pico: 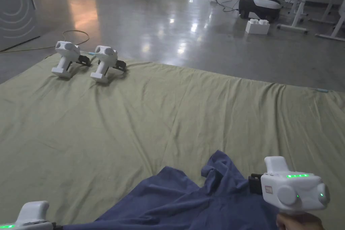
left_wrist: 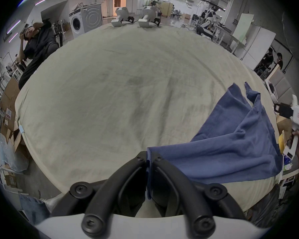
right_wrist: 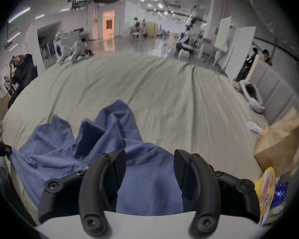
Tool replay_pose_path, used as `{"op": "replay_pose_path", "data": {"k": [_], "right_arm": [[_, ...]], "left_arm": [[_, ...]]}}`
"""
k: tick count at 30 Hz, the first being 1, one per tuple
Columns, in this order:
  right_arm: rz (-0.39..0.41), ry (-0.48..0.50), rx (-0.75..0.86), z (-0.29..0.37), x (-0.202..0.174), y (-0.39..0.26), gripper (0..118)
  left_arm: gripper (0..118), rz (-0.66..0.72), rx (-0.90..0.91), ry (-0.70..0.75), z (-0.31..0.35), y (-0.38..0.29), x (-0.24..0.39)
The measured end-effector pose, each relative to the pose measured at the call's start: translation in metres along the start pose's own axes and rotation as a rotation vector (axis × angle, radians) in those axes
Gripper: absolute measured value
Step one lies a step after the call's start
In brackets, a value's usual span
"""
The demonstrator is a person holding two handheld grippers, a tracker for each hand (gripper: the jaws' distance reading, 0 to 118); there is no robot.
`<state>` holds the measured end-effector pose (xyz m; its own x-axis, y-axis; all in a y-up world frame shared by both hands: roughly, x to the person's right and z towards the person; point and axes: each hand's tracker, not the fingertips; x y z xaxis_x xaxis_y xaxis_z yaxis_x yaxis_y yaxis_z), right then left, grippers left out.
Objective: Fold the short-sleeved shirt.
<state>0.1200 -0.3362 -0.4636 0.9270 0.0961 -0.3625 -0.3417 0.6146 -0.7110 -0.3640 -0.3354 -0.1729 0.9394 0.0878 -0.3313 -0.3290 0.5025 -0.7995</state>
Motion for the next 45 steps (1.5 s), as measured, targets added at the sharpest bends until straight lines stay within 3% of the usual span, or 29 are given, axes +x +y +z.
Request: {"op": "replay_pose_path", "data": {"k": [8, 9, 12, 15, 16, 22, 32, 45], "right_arm": [[-0.019, 0.073, -0.213, -0.065, 0.008, -0.003, 69], [-0.006, 0.047, -0.188, -0.062, 0.004, -0.005, 64], [0.052, 0.129, -0.136, -0.064, -0.002, -0.006, 12], [0.141, 0.050, -0.134, -0.055, -0.023, -0.008, 9], [0.138, 0.052, -0.124, -0.052, -0.021, -0.008, 9], [-0.029, 0.045, 0.080, 0.009, -0.003, 0.003, 9], [-0.071, -0.068, 0.370, 0.136, 0.049, 0.042, 9], [-0.163, -0.249, 0.613, 0.269, 0.121, 0.116, 9]], "left_arm": [[7, -0.011, 0.010, 0.019, 0.011, 0.003, 0.019], [7, -0.012, 0.010, 0.020, 0.010, 0.002, 0.017], [7, -0.008, 0.009, 0.024, 0.009, 0.002, 0.019], [7, -0.007, 0.016, 0.027, 0.012, 0.002, 0.022], [7, -0.009, 0.021, 0.026, 0.013, 0.003, 0.023], [7, 0.000, 0.116, 0.007, 0.030, 0.017, 0.024], [7, -0.087, 0.328, -0.065, 0.077, 0.094, 0.057], [7, -0.159, 0.605, -0.139, 0.149, 0.278, 0.130]]}}
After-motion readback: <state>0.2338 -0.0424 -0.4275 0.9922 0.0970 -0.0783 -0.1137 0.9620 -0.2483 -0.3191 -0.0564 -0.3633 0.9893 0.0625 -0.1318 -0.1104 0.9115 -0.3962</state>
